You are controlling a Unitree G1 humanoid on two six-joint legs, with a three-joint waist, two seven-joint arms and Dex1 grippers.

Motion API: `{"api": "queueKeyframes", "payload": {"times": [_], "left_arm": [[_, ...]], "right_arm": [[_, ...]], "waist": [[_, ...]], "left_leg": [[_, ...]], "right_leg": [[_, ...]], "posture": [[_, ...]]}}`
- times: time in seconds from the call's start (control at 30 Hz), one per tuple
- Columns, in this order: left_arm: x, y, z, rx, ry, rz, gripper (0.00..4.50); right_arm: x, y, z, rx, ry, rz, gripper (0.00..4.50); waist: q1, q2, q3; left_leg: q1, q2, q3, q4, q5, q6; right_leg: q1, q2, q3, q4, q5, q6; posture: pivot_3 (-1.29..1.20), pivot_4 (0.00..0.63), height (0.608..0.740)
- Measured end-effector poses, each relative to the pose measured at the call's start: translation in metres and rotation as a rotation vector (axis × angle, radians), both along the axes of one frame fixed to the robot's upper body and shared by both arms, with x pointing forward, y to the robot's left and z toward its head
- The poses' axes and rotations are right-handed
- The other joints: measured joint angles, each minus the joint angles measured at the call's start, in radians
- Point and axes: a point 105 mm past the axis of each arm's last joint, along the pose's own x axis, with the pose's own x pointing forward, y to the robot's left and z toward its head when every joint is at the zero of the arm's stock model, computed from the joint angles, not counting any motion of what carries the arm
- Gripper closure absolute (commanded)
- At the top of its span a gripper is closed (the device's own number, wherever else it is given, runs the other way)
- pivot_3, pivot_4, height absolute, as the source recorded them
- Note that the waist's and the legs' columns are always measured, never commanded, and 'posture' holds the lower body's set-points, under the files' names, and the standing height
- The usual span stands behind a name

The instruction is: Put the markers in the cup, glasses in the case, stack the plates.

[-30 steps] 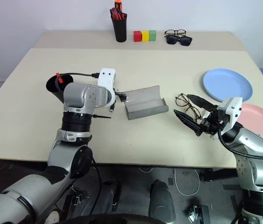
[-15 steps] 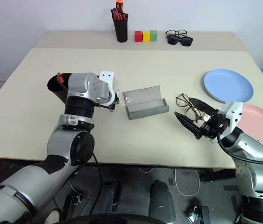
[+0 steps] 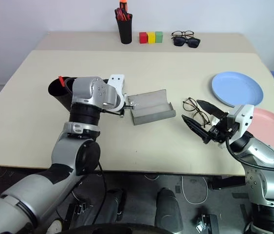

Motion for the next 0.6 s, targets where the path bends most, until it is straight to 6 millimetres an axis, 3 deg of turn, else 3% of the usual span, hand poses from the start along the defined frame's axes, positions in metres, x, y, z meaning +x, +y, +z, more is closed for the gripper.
{"api": "queueKeyframes", "payload": {"times": [0.13,0.3,0.43,0.6], "left_arm": [[-0.001,0.000,0.063,0.001,-0.417,-0.089,4.39],[-0.010,0.039,0.106,0.078,-1.004,0.005,4.39],[-0.025,0.082,0.120,0.079,-1.256,0.244,4.39],[-0.038,0.138,0.112,0.199,-1.367,0.464,4.39]], "right_arm": [[0.004,0.001,0.004,0.003,-0.015,0.002,0.88],[0.008,0.003,0.007,0.008,-0.022,0.020,0.88],[0.013,0.009,0.013,0.008,-0.042,0.062,0.88],[0.014,0.015,0.006,0.008,-0.015,0.125,0.88]], "waist": [[-0.008,0.001,-0.001],[-0.010,0.002,-0.001],[-0.004,0.001,-0.001],[0.001,0.001,-0.001]], "left_leg": [[0.001,0.000,0.000,0.000,0.000,0.000],[0.002,0.001,0.001,0.000,0.000,-0.001],[0.002,0.000,0.001,0.002,0.000,0.000],[0.001,0.000,0.001,0.001,0.000,0.000]], "right_leg": [[0.001,0.000,0.001,0.000,0.002,-0.003],[0.001,0.000,0.002,0.000,0.003,-0.006],[0.003,0.000,0.003,-0.002,0.004,-0.006],[0.002,0.000,0.002,-0.001,0.004,-0.006]], "posture": [[0.00,0.150,0.739],[0.00,0.150,0.739],[0.00,0.150,0.739],[0.00,0.150,0.739]]}}
